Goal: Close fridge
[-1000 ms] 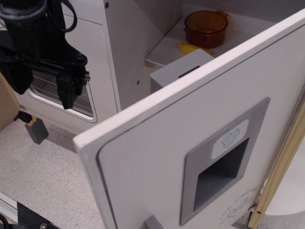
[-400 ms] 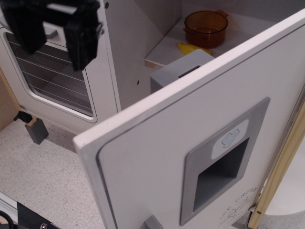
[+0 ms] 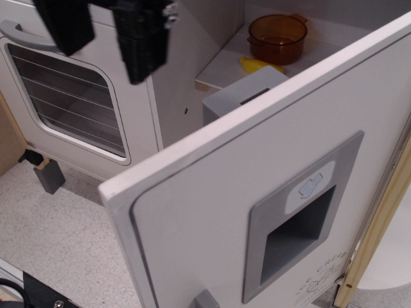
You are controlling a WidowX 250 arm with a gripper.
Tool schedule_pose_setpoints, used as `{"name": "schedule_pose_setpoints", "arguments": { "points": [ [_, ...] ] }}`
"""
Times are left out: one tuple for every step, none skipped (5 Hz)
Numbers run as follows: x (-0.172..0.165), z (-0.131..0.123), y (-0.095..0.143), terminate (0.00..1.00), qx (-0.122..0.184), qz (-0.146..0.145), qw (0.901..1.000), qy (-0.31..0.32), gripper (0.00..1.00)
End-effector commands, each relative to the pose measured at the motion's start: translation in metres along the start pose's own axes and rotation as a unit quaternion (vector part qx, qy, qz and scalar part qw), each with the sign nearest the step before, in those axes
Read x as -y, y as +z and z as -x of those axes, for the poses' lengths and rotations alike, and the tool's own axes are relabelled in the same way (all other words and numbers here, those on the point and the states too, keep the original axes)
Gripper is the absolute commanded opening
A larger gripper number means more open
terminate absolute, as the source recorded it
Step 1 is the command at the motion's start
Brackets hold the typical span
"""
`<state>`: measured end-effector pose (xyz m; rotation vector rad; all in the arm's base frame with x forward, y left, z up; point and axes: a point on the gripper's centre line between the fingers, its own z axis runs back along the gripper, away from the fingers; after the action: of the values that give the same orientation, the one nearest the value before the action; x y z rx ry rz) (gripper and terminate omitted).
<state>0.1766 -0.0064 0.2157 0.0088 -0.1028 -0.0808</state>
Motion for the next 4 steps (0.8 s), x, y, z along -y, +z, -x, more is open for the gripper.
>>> {"name": "schedule_pose_setpoints", "arguments": {
  "points": [
    [0.029,0.004,0.017,0.0,0.034,0.02,0.999,-0.019,1.0],
    [0.044,0.007,0.018,0.0,0.047,0.024,0.9984,-0.018,1.0],
    [0.054,0.007,0.012,0.0,0.044,0.028,0.9986,-0.006,1.0],
    [0.065,0.006,0.004,0.0,0.038,0.029,0.9988,0.003,1.0]
  ]
}}
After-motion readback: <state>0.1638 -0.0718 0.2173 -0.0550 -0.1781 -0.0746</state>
